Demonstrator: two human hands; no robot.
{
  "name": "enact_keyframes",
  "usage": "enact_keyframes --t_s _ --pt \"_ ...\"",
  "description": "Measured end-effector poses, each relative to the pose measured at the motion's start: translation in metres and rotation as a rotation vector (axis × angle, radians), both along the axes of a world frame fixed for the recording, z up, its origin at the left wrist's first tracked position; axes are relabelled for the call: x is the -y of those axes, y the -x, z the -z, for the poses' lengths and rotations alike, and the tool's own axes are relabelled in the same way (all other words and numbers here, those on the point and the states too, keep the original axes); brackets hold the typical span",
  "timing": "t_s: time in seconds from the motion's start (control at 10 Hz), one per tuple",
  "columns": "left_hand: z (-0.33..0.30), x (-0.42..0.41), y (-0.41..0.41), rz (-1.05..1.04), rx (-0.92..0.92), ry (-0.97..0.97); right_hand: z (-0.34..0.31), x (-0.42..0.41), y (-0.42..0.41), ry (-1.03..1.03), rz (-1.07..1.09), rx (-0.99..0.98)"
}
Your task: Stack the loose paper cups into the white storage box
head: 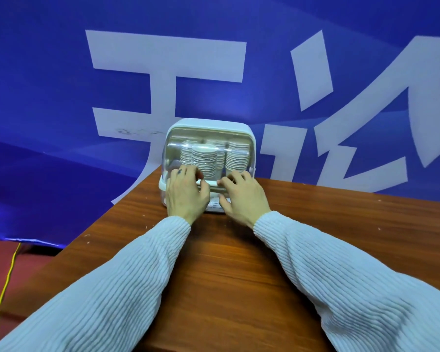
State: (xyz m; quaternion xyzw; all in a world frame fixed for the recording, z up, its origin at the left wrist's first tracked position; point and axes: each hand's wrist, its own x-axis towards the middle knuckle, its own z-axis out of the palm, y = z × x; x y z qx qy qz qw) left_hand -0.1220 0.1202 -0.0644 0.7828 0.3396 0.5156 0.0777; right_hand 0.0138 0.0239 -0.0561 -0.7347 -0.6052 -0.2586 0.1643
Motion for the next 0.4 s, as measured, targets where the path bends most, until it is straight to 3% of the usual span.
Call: enact_keyframes --t_s 0.1,0.3,0.4 --pt "-0.009 0.008 -0.002 0.087 -0.018 0.021 -0.022 0.007 0.005 0.085 0.003 -0.19" --pt "-0.038 0.021 -0.014 0.209 -0.086 0.149 -0.059 0.033 -0.003 -0.128 -0.003 -0.495" --pt "-0.052 0.031 -0.024 0.218 -0.108 0.104 -0.072 0.046 -0.015 -0.233 -0.011 -0.583"
